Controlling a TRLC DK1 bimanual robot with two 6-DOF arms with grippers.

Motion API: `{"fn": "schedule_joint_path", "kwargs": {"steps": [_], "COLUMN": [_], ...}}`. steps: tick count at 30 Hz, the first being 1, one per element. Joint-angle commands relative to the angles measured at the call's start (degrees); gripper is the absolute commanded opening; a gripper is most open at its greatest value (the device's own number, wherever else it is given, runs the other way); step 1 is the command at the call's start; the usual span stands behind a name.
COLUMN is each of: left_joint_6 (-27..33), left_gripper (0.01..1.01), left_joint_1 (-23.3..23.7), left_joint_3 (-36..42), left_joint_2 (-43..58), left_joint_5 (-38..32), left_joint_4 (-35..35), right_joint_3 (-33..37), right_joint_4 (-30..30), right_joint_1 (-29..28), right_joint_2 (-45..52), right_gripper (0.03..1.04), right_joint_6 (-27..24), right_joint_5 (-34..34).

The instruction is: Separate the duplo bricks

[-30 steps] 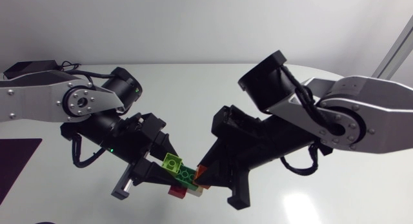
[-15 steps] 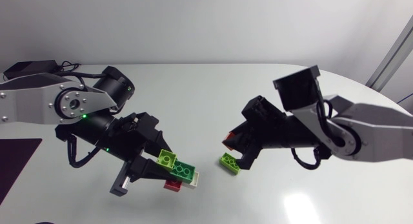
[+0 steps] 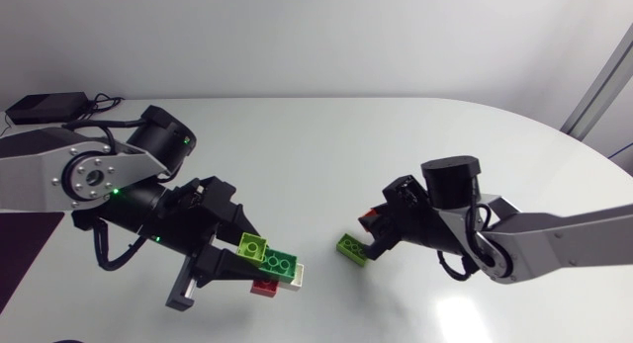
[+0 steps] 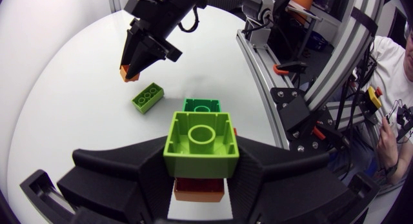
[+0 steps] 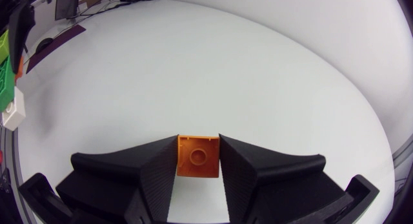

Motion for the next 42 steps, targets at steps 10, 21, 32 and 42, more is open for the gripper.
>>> {"fn": "schedule_joint_path", "kwargs": {"steps": [10, 21, 32, 42], "left_joint_6": [-2.6, -3.4, -3.5, -3.9], "left_gripper": [0.275, 0.277, 0.277, 0.279], "left_joint_1": [-1.3, -2.8, -6.3, -5.7], "left_joint_3": [-2.7, -1.7, 0.4, 2.8], "left_joint_2": [-3.6, -3.1, 0.0, 0.8], "left_joint_5": [-0.1, -1.6, -1.7, -1.6], "left_joint_4": [0.4, 0.8, 0.3, -0.2], "right_joint_3": [8.9, 9.6, 15.3, 15.8], "right_joint_4": [-9.3, -19.2, -38.2, -45.1], "right_joint_1": [-4.6, -5.3, 5.3, 17.4], "right_joint_2": [12.3, -5.3, -21.1, -22.0], "right_gripper": [0.28, 0.99, 0.99, 0.99], "right_joint_6": [3.8, 1.4, -0.3, -3.8], "right_joint_5": [0.6, -2.9, -19.8, -21.8]}}
